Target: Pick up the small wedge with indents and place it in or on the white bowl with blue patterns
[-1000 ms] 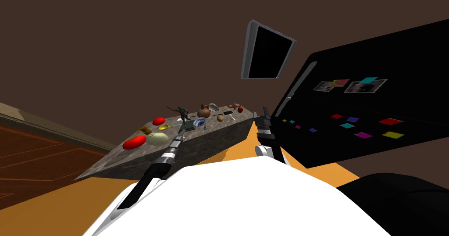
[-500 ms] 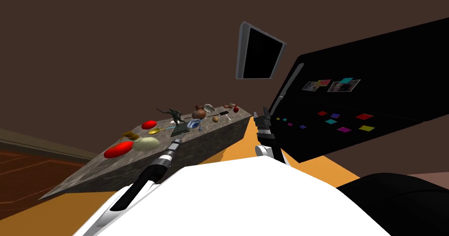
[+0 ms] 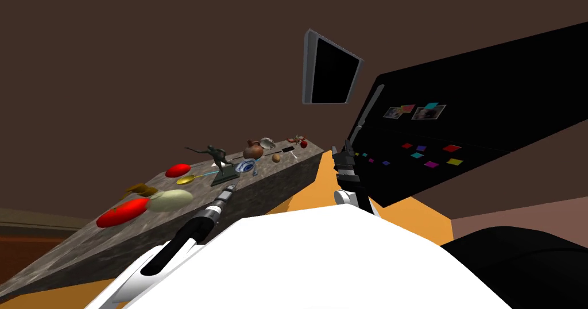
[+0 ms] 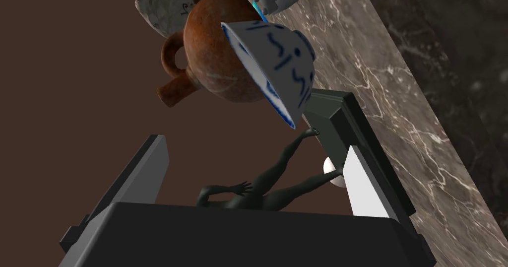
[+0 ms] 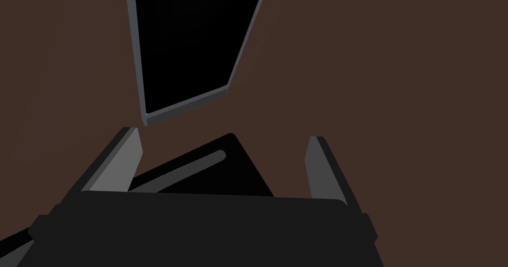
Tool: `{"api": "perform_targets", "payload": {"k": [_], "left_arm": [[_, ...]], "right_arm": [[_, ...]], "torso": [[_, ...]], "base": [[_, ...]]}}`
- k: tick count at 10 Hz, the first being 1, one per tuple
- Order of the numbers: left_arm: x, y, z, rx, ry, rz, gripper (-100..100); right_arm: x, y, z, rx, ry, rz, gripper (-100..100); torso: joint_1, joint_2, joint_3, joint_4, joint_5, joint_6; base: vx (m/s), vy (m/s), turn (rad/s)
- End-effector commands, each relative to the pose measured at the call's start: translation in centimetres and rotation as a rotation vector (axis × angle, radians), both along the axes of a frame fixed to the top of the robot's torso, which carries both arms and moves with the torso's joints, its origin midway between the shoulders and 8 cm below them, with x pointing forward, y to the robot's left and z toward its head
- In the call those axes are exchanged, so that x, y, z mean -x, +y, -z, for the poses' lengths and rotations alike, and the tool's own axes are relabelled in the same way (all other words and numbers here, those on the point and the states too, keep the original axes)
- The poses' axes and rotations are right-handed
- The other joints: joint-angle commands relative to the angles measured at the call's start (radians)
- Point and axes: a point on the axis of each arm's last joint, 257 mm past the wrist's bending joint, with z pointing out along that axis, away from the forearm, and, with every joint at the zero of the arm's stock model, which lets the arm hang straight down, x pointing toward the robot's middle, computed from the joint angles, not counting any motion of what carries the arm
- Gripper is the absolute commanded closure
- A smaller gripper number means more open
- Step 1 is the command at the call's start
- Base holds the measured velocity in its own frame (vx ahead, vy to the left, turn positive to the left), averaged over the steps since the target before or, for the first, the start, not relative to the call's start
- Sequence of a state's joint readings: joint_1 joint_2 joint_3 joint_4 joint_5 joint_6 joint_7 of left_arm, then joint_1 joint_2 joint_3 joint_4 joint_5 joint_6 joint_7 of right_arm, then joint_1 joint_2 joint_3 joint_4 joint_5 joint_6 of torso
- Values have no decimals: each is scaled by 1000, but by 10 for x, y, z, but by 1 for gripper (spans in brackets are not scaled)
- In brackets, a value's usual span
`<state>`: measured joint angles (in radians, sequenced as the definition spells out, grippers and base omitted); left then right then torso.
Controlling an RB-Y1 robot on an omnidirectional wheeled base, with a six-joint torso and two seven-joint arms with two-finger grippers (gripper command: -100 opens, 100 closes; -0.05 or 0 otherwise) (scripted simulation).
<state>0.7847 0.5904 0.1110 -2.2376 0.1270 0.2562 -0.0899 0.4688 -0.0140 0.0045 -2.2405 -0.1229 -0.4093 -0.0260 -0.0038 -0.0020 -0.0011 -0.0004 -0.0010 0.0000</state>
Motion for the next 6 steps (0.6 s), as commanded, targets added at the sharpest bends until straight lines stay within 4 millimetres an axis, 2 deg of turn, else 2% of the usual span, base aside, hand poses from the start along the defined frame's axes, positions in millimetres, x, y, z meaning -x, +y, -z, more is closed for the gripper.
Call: {"api": "perform_targets", "payload": {"k": [1,6], "left_arm": [[3,5,10,-13,33,-10,-100],[22,34,38,-99,186,-53,-100]], "right_arm": [[0,0,0,0,0,0,0],[0,0,0,0,0,0,0]], "torso": [[0,0,0,0,0,0],[2,0,0,0,1,0]], "base": [[39,-46,-40],[55,-42,-106]]}}
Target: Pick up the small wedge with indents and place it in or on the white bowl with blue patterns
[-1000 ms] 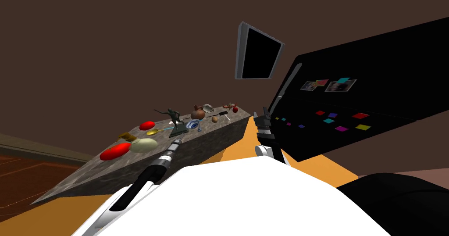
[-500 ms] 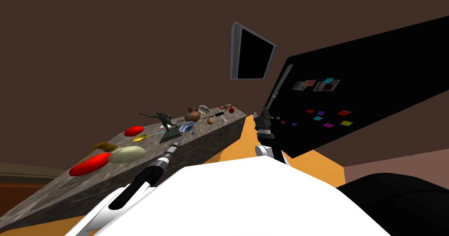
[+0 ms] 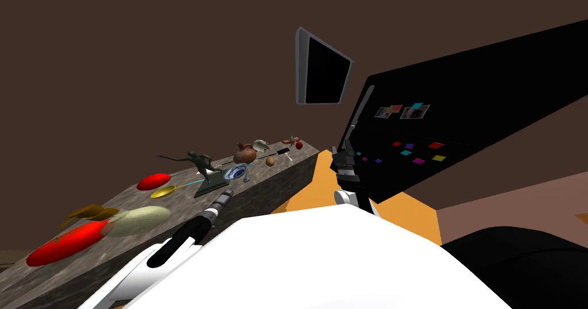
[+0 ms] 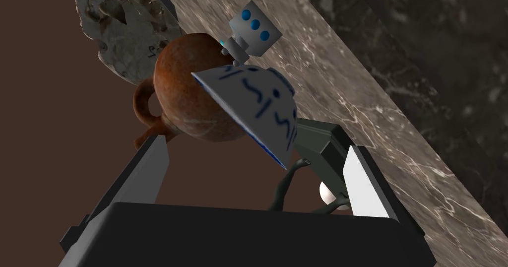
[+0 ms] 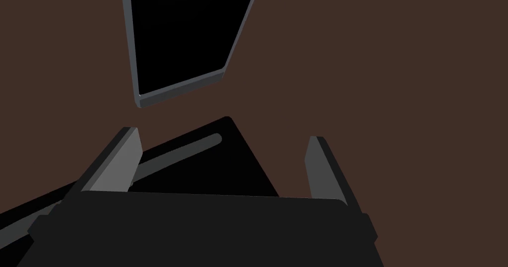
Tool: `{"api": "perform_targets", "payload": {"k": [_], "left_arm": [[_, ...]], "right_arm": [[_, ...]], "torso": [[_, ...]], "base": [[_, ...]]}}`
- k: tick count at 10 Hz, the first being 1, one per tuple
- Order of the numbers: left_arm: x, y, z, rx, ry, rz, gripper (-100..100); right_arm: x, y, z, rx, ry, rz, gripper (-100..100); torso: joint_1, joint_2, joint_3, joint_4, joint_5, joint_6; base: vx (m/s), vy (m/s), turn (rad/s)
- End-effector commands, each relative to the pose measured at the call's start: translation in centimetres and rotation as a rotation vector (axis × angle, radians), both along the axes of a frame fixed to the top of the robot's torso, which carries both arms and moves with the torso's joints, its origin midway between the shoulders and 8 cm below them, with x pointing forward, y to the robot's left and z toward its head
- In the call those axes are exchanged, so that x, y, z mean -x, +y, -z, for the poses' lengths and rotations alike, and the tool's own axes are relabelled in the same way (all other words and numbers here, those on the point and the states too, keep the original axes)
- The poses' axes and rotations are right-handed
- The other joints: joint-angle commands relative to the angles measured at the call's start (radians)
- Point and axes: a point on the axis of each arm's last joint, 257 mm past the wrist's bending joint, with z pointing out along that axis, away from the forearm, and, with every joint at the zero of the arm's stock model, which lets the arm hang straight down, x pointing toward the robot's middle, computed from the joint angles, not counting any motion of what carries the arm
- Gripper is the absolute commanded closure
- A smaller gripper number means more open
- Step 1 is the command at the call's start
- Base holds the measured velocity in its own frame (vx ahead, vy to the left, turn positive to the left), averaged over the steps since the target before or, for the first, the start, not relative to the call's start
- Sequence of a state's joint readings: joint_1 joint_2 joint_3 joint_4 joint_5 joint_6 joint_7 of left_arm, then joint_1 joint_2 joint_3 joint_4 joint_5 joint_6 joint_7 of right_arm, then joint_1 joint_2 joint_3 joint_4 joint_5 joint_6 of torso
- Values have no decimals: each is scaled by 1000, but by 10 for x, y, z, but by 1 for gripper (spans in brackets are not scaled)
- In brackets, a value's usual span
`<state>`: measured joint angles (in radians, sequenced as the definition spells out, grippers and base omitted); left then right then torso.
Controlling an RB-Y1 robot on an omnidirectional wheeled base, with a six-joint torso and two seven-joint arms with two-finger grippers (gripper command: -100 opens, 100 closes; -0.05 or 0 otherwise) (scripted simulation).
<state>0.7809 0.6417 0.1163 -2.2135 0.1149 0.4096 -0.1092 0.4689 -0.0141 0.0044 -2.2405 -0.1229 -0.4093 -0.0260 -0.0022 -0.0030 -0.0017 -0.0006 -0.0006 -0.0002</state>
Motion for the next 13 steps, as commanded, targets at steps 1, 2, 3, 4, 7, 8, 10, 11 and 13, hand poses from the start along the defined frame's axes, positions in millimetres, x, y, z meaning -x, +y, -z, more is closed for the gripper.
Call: {"api": "perform_targets", "payload": {"k": [1,2,3,4,7,8,10,11,13], "left_arm": [[9,10,9,-35,54,-16,-100],[10,11,11,-36,61,-20,-100],[15,19,17,-58,95,-31,-100],[19,25,21,-78,123,-40,-100],[35,45,34,-138,218,-74,-100],[40,52,38,-156,249,-87,-100],[50,64,44,-187,300,-107,-100],[54,69,46,-200,321,-115,-100],[61,76,49,-221,355,-129,-100]], "right_arm": [[0,0,0,0,0,0,0],[0,0,0,0,0,0,0],[0,0,0,0,0,0,0],[0,0,0,0,0,0,0],[0,0,0,0,0,0,0],[0,0,0,0,0,0,0],[0,0,0,0,0,0,0],[0,0,0,0,0,0,0],[0,0,0,0,0,0,0]], "torso": [[0,0,0,0,0,0],[1,-1,-1,0,0,0],[0,-1,0,0,0,-1],[0,0,0,0,0,0],[0,-2,-1,-1,0,0],[0,-2,-1,0,0,0],[1,-1,-1,0,0,0],[0,0,0,0,0,0],[1,1,0,0,0,-1]], "base": [[82,-35,-180],[72,-32,-39],[72,-47,-66],[90,-44,-163],[94,-36,-133],[84,-32,-103],[72,-28,-108],[62,-22,-92],[48,-7,-69]]}}
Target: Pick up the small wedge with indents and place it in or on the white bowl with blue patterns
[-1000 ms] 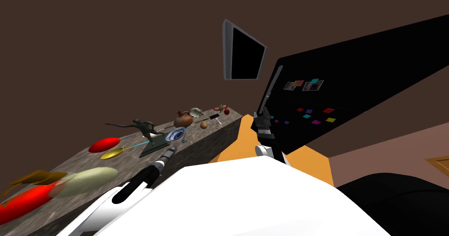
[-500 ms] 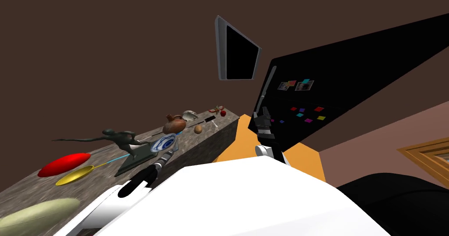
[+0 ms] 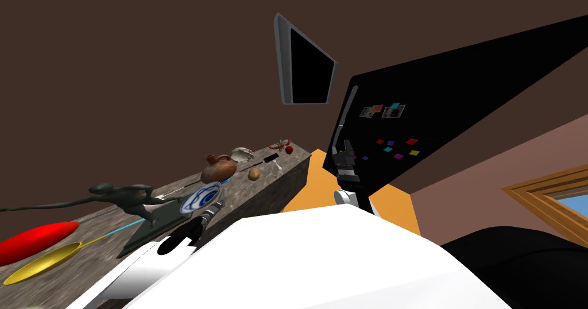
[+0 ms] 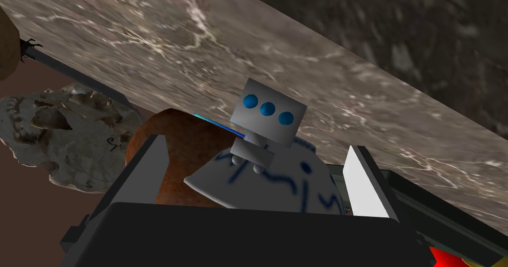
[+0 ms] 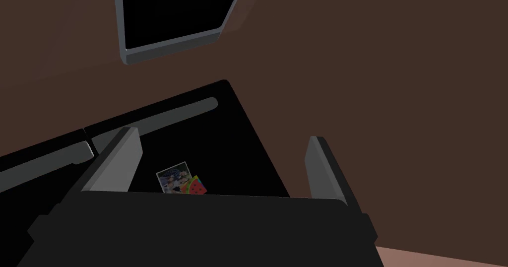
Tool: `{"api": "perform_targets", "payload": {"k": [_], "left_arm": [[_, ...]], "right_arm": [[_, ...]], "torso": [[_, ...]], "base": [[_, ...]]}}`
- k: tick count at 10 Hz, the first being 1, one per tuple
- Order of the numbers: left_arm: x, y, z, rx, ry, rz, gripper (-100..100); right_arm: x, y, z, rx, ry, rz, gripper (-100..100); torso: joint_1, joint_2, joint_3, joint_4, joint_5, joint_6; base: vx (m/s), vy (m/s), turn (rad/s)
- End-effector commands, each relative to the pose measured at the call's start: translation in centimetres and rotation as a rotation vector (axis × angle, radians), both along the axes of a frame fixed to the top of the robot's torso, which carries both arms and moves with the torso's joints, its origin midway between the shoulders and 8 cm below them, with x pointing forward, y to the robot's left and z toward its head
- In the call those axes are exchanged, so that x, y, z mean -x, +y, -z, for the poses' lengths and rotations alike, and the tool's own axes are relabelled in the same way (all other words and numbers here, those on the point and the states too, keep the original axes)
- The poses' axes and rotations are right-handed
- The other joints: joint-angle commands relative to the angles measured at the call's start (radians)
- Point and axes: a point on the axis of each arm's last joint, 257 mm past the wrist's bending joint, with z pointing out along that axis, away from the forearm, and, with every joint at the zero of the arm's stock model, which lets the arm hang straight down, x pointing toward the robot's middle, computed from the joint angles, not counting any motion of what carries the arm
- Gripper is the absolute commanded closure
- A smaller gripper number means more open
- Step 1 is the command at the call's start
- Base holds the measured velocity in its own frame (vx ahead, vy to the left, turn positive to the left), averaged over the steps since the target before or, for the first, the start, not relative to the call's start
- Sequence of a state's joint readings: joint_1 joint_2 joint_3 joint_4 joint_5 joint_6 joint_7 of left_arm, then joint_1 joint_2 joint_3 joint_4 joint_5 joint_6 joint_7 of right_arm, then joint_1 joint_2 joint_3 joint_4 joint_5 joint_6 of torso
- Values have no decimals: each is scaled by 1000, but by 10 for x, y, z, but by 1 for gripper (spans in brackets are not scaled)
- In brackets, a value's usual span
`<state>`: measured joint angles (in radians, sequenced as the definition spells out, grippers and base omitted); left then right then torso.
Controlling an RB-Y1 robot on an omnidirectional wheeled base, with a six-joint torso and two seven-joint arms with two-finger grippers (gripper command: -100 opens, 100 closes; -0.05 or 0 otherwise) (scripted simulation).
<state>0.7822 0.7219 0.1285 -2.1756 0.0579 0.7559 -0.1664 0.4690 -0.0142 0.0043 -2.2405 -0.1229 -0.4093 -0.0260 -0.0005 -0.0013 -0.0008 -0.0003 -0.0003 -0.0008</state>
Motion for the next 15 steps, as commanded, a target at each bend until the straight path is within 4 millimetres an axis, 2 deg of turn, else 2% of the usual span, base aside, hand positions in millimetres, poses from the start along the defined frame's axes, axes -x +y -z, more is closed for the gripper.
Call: {"api": "perform_targets", "payload": {"k": [1,2,3,4,7,8,12,13,14,15], "left_arm": [[7,7,3,-18,32,-14,-100],[5,5,2,-10,19,-8,-100],[6,5,2,-12,22,-10,0],[5,10,9,-12,22,-16,-100],[6,13,14,-12,24,-21,-100],[6,13,15,-11,23,-21,100],[5,13,14,-12,22,-19,100],[6,13,14,-12,23,-20,0],[5,9,7,-12,22,-14,100],[5,6,4,-12,22,-11,100]], "right_arm": [[0,0,0,0,0,0,0],[0,0,0,0,0,0,0],[0,0,0,0,0,0,0],[0,0,0,0,0,0,0],[0,0,0,0,0,0,0],[0,0,0,0,0,0,0],[0,0,0,0,0,0,0],[0,0,0,0,0,0,0],[0,0,0,0,0,0,0],[0,0,0,0,0,0,0]], "torso": [[0,0,0,0,0,0],[0,0,0,0,0,0],[0,2,1,0,0,0],[0,3,2,1,0,0],[2,2,1,0,0,0],[1,2,1,1,0,0],[1,3,2,1,0,-1],[0,3,2,1,0,-1],[0,3,2,1,0,-1],[-1,4,2,1,0,-1]], "base": [[39,-6,-57],[17,-2,-8],[0,0,0],[19,6,-51],[20,15,-28],[0,0,0],[0,0,0],[0,0,0],[-17,-9,63],[-27,-19,58]]}}
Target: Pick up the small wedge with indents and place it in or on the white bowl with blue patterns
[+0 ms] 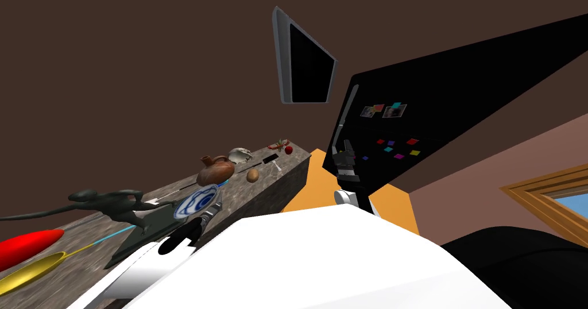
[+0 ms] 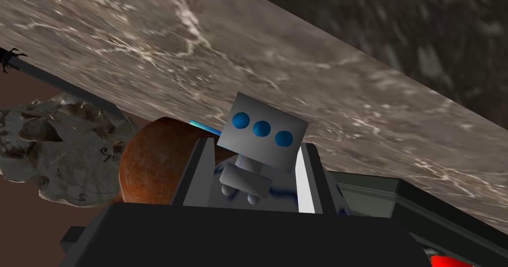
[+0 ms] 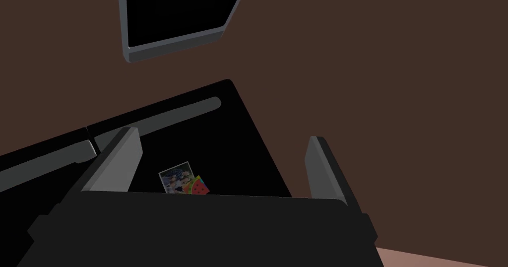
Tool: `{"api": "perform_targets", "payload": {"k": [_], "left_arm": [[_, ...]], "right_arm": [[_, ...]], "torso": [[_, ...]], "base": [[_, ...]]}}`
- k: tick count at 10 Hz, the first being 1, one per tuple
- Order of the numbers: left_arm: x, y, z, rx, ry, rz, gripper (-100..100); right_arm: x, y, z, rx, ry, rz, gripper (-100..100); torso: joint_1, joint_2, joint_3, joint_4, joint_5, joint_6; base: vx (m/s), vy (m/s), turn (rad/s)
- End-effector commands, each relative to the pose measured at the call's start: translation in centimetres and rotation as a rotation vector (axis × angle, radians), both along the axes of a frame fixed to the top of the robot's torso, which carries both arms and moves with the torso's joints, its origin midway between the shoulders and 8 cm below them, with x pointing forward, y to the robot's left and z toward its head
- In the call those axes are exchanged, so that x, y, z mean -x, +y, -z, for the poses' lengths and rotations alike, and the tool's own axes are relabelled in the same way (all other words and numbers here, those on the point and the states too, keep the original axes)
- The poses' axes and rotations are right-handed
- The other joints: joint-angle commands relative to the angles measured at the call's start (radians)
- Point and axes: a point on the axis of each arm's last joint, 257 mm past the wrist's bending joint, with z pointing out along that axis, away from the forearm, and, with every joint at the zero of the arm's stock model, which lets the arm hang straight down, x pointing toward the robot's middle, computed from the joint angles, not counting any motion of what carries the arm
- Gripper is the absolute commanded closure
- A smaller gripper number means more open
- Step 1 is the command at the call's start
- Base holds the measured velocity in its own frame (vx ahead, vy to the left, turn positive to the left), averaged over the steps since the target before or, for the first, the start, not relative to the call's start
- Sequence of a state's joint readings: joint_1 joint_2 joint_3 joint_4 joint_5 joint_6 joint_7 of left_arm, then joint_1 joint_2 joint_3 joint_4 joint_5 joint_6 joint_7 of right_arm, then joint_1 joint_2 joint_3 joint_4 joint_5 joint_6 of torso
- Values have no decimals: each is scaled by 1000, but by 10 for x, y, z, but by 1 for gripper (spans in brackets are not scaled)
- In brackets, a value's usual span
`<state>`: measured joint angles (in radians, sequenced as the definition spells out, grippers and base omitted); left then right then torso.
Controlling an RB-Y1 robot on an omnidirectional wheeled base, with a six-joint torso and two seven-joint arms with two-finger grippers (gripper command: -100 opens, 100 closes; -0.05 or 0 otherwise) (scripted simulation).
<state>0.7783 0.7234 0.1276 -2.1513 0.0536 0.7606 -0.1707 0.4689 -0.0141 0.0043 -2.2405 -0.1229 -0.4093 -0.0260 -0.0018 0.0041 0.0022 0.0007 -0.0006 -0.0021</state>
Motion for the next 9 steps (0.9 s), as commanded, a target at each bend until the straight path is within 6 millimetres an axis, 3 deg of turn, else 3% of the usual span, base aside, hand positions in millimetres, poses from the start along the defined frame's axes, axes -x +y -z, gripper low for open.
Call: {"api": "perform_targets", "payload": {"k": [1,2,3,9], "left_arm": [[0,0,0,0,0,0,100],[0,0,0,0,1,-1,0],[-6,-1,-12,-6,-20,0,100],[-9,-12,-44,2,-49,-22,100]], "right_arm": [[0,0,0,0,0,0,0],[0,0,0,0,0,0,0],[0,0,0,0,0,0,0],[0,0,0,0,0,0,0]], "torso": [[0,0,0,0,0,0],[1,-1,0,0,0,0],[1,-1,-1,0,0,1],[-4,2,2,1,-1,0]], "base": [[-12,-10,12],[0,0,0],[-26,-40,23],[-44,-61,28]]}}
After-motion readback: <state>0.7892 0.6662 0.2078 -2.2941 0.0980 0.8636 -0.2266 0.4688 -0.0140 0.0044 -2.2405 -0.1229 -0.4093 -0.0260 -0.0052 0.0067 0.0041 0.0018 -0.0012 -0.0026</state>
